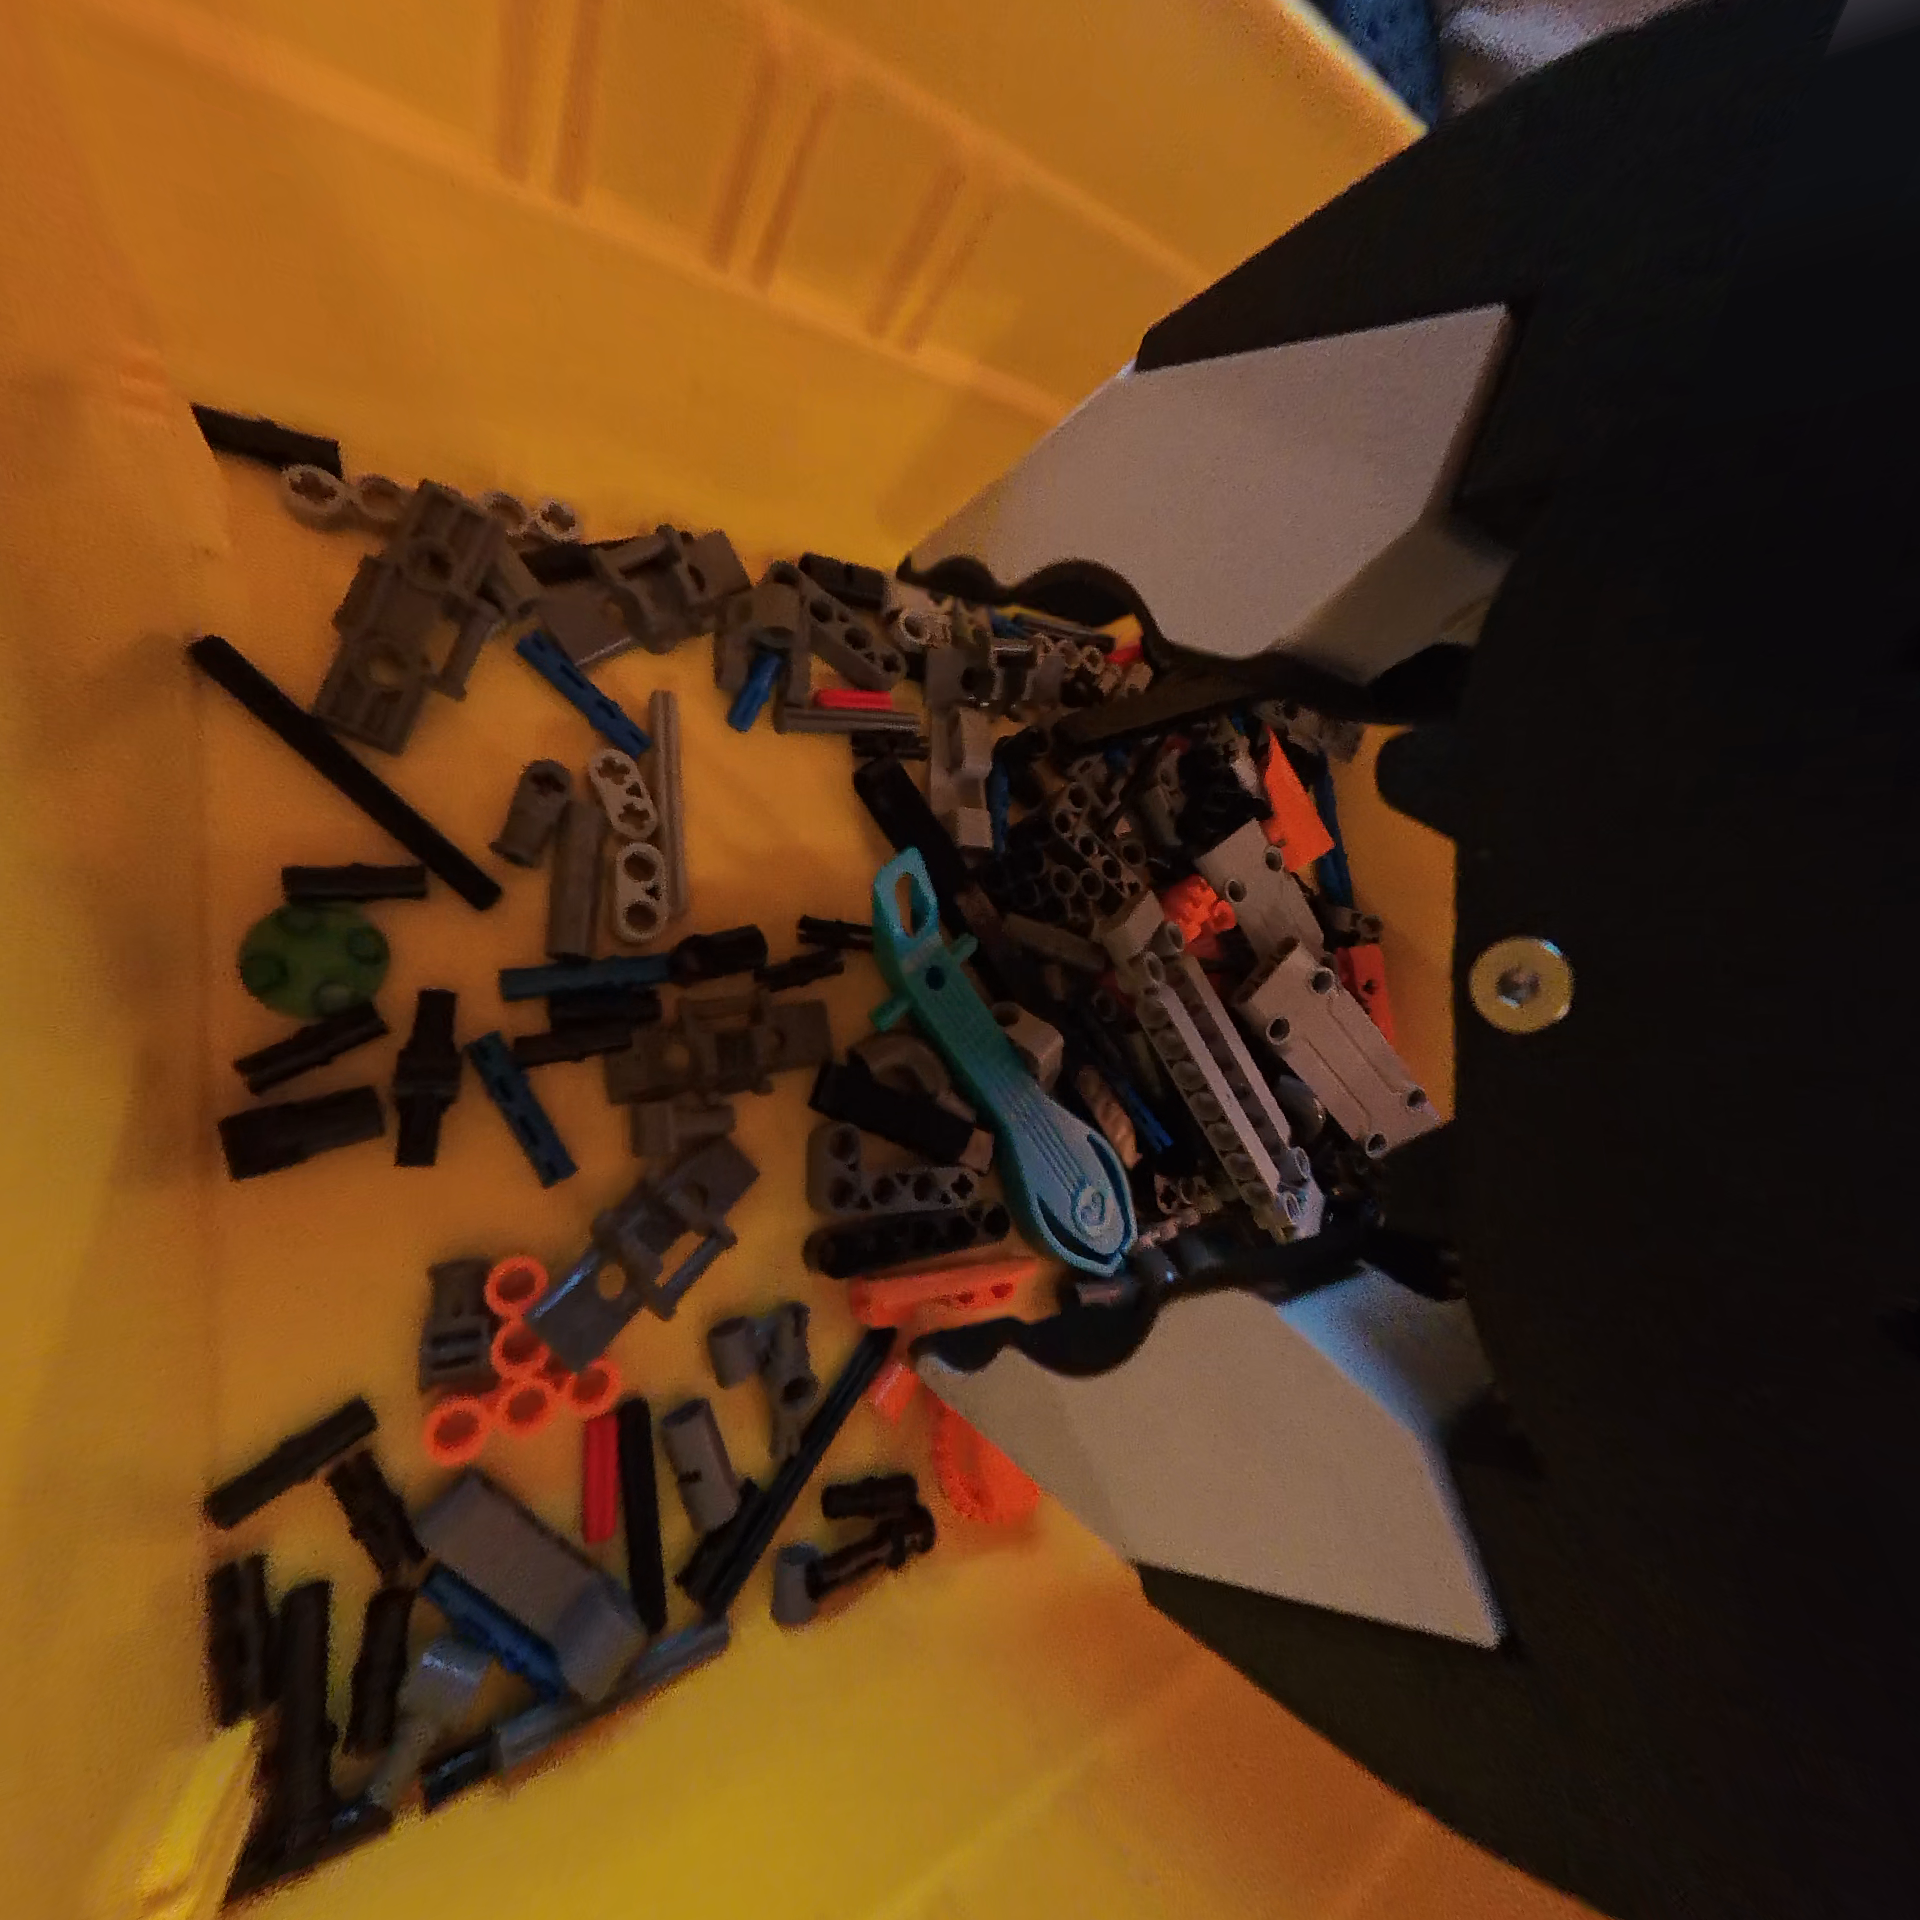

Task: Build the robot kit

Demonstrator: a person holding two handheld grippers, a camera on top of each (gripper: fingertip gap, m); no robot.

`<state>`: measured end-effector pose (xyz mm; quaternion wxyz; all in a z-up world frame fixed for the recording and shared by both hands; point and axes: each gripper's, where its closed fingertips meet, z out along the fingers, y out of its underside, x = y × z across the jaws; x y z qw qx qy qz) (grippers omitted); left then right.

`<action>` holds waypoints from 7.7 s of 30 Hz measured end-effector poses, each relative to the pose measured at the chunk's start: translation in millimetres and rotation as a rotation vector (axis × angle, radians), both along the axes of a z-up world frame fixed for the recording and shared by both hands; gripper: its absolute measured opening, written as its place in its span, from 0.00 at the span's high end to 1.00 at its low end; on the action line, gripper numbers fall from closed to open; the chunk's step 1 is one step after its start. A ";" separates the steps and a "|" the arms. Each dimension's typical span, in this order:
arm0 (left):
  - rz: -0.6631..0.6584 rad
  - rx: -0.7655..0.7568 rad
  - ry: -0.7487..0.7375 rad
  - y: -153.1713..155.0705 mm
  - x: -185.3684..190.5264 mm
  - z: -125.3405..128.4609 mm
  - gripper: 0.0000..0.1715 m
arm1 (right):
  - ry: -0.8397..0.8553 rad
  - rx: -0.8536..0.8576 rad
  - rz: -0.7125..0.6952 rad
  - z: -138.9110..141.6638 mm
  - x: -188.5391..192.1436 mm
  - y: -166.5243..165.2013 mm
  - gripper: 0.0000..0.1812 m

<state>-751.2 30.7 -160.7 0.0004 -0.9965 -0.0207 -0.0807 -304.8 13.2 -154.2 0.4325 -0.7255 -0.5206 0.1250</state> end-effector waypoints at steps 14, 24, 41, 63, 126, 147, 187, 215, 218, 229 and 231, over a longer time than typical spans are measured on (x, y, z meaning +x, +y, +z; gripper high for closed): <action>0.010 0.000 0.171 11.6 -15.1 -10.1 0.36 | 0.004 -0.003 -0.025 -0.2 1.8 3.5 0.90; 0.141 0.058 0.113 3.3 -41.7 12.3 0.37 | 0.006 -0.010 -0.034 -0.6 2.5 4.8 0.90; -0.053 -0.243 0.178 -47.9 1.9 -11.7 0.09 | 0.005 -0.008 -0.031 -0.6 2.2 4.2 0.91; 0.040 -0.003 0.083 -2.8 -26.6 4.5 0.77 | 0.003 -0.006 -0.033 -0.6 2.3 4.4 0.91; 0.042 -0.156 0.113 -57.2 -41.0 17.6 0.56 | 0.000 -0.010 -0.012 -1.0 0.8 1.7 0.93; -0.639 -0.086 0.192 -64.8 -27.2 17.2 0.96 | -0.001 -0.010 -0.007 -0.9 0.7 1.2 0.93; 0.002 -0.146 0.121 -46.8 -49.1 9.1 0.90 | -0.004 -0.009 -0.002 -0.9 0.4 1.1 0.94; -0.112 0.103 0.104 -35.0 -26.7 63.5 1.00 | -0.007 -0.006 0.009 -1.4 -0.4 -1.3 0.94; -0.153 0.224 0.115 -26.4 -13.1 87.4 1.00 | -0.009 -0.004 0.011 -1.4 -0.5 -1.6 0.94; -0.691 0.509 -0.175 -42.1 198.5 140.5 1.00 | -0.009 -0.012 0.047 -1.9 -6.6 -7.3 0.94; -0.821 0.445 -0.242 -52.5 252.8 117.3 1.00 | -0.011 -0.009 0.052 -1.8 -7.0 -8.2 0.94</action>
